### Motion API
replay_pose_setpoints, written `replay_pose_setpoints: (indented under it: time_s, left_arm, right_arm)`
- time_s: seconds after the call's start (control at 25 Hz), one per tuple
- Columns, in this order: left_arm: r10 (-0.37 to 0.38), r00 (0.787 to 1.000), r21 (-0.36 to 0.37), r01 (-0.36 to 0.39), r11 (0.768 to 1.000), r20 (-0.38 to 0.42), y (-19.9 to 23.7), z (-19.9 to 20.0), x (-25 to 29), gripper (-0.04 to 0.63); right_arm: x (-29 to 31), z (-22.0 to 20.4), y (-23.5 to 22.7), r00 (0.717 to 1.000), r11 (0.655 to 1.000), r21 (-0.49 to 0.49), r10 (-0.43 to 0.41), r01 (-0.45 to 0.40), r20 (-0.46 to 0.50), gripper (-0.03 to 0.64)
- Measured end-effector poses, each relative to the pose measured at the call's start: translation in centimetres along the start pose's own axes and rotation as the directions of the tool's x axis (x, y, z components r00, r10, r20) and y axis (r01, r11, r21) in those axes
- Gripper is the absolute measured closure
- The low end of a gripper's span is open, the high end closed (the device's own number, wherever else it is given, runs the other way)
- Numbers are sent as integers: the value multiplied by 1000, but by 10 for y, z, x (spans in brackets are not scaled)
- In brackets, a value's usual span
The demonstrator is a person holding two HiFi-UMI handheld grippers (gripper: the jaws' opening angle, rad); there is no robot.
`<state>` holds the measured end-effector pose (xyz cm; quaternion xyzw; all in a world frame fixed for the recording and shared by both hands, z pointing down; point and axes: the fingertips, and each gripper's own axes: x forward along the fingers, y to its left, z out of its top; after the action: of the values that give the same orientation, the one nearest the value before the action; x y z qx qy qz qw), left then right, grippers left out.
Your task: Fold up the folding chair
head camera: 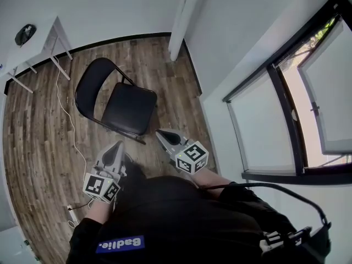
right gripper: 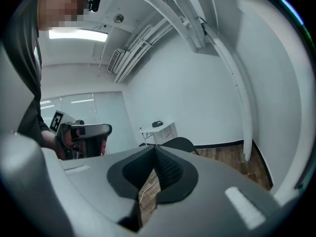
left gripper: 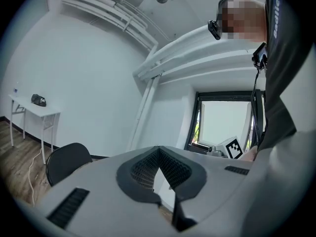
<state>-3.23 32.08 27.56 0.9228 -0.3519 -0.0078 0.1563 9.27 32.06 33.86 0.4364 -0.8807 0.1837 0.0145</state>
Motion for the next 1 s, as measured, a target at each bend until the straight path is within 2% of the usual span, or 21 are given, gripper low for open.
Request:
replay_pose_setpoints:
  time_s: [0.24, 0.44, 0.56, 0.72, 1.0]
  left_arm:
    - [-77, 997, 11, 77, 997, -20, 90, 36, 36, 592]
    - [-96, 995, 42, 97, 994, -32, 167, 58, 61, 592]
    - [-76, 995, 77, 81, 994, -62, 217, 61, 76, 592]
    - [-13, 996, 85, 20, 996, -92, 278, 65, 91, 592]
    - [77, 986, 75, -67, 995, -145, 317, 51, 126, 591]
  right_arm:
    - [92, 24, -21, 998, 998, 12, -69, 69, -16, 615]
    - [154, 42, -34, 992, 992, 0, -123, 123, -31, 615]
    - [180, 43, -46, 987, 988, 9, -153, 153, -44, 615]
    - [209, 40, -67, 983, 984, 29, -171, 173, -65, 614]
    - [233, 36, -121, 987, 988, 54, -137, 142, -90, 612]
